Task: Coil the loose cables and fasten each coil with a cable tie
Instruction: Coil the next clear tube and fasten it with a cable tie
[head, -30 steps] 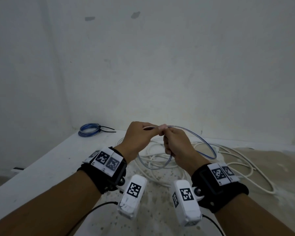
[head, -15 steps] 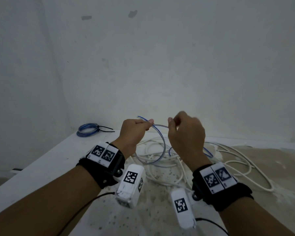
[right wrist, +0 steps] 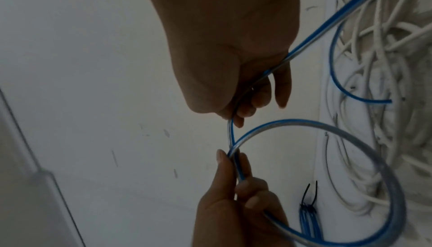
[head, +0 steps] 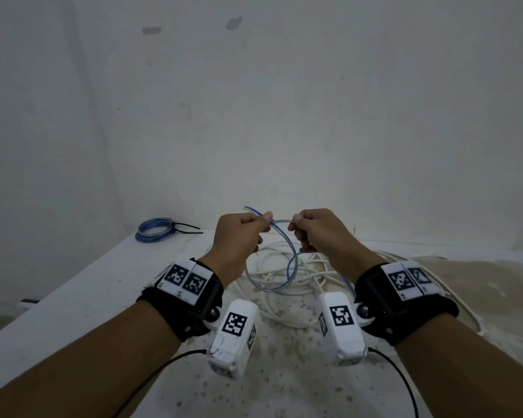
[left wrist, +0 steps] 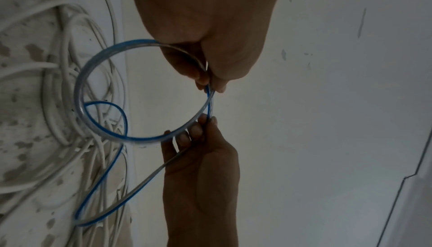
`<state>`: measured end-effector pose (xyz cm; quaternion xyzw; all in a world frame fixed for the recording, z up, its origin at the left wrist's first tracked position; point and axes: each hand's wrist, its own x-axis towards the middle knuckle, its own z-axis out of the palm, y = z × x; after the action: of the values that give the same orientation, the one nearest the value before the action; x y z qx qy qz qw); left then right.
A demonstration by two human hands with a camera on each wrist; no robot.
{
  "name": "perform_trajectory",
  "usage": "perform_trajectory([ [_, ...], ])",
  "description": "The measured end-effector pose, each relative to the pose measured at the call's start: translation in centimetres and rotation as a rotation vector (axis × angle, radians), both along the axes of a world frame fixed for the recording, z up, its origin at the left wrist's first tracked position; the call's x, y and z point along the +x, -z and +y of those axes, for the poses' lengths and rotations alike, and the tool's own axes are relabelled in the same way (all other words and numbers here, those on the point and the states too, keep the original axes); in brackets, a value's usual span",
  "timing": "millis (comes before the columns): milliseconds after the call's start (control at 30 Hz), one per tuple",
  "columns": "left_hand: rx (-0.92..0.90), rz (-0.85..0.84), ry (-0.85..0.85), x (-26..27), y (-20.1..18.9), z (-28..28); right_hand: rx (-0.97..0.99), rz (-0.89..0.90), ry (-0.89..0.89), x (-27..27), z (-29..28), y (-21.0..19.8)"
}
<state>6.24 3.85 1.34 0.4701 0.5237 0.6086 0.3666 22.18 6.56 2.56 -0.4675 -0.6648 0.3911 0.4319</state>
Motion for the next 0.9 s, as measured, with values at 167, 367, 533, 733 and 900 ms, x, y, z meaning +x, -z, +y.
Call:
perform_trajectory([
  [167,0.029,0.010,0.004,0.2,-0.2,0.1,0.259,-0.345,-0.036,-0.2,-0.1,-0.9],
  [367,-0.134,-0.142,0.140,0.3,-1.4,0.0,0.161,-0.209,-0.111,1.0,0.2,-1.1],
  [533,-0.039,0.096,0.133,0.8,-1.3,-0.4,0.069,-0.069,-0.123,0.9,-0.2,-0.7],
  [733,-0.004,-0.033,0.077,0.9,-1.1,0.1,0.064,0.057,-0.212,0.8,-0.7,-0.4],
  [900,-0.099,-0.168,0.061,0.7,-1.5,0.4,0.361,-0.056,-0.040,0.1,-0.2,0.3],
])
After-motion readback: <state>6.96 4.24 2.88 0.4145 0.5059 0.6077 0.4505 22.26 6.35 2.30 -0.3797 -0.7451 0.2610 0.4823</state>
